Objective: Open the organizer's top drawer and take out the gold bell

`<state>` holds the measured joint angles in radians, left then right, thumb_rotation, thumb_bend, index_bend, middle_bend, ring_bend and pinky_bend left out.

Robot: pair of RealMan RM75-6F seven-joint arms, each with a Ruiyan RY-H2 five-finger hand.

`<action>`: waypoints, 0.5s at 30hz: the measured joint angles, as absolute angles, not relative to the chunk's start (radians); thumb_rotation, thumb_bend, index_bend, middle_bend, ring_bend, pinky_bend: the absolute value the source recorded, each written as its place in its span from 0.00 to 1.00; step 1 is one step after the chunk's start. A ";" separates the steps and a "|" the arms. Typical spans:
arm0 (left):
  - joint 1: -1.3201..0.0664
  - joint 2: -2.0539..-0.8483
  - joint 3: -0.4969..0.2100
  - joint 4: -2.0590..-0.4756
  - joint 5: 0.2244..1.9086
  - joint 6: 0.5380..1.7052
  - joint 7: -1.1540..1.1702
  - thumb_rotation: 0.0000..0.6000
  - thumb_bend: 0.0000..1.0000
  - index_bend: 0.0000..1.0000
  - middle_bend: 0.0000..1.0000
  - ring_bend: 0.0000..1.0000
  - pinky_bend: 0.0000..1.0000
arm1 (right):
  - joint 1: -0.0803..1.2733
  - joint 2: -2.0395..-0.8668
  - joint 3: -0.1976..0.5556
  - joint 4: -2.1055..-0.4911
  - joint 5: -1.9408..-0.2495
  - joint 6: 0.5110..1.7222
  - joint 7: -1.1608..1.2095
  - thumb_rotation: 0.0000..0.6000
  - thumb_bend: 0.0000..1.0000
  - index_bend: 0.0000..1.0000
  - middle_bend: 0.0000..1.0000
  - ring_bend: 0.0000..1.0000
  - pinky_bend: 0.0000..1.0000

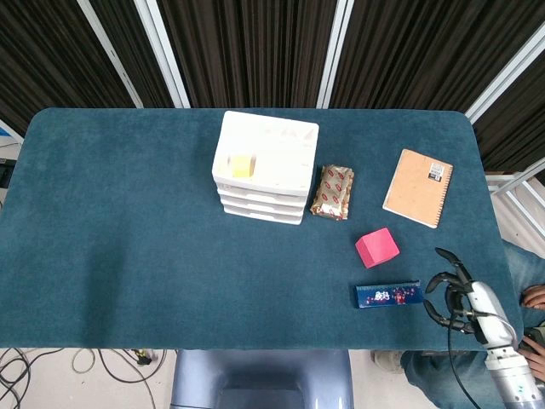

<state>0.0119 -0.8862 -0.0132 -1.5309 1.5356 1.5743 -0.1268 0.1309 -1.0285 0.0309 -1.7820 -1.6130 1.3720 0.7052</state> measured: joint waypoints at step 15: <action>0.014 -0.886 -0.021 -1.530 1.531 1.592 -0.126 1.00 0.24 0.12 0.00 0.00 0.00 | 0.429 -1.161 0.051 -1.736 -1.624 1.013 1.029 1.00 0.45 0.09 0.81 0.94 0.90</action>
<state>0.0141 -0.8858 -0.0213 -1.5300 1.5306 1.5916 -0.1262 0.4288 -1.1605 0.0505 -1.7362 -1.6238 1.0130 1.0292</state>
